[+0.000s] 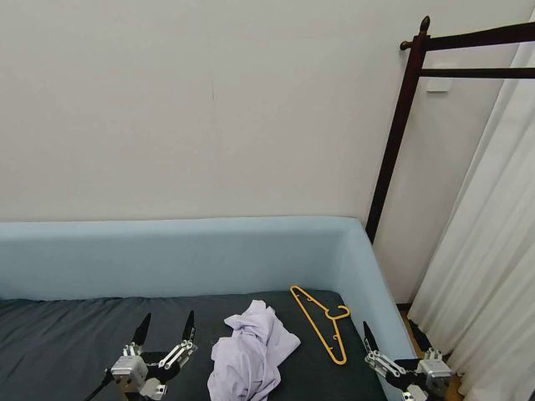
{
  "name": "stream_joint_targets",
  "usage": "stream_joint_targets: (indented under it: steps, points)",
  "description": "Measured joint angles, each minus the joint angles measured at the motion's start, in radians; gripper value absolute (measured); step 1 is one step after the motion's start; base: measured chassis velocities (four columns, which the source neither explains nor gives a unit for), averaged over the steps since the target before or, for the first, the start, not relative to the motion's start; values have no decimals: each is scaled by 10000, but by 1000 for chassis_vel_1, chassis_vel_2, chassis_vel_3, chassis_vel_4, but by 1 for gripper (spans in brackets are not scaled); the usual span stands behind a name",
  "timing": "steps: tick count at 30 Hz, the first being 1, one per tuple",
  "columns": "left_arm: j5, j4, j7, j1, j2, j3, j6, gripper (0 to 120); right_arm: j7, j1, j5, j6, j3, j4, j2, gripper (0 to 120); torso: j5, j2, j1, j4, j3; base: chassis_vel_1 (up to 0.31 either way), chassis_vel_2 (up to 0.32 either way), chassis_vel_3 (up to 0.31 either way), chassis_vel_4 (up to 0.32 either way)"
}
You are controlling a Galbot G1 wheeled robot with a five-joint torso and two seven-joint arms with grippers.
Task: Pick up the clothes from the sofa and hang them on the clothes hanger.
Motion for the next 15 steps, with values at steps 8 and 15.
stream_joint_targets:
  steps: [8, 15]
  points:
    - [102, 106, 26, -129, 721, 178, 216, 100, -117, 52, 334, -214, -1, 155, -29, 100, -1, -1, 1, -2, 0, 0, 0, 0, 0]
    - [376, 41, 7, -301, 548, 122, 386, 100, -732, -4, 398, -203, -3, -77, -141, 100, -1, -1, 0, -2, 0, 0, 0, 0, 0]
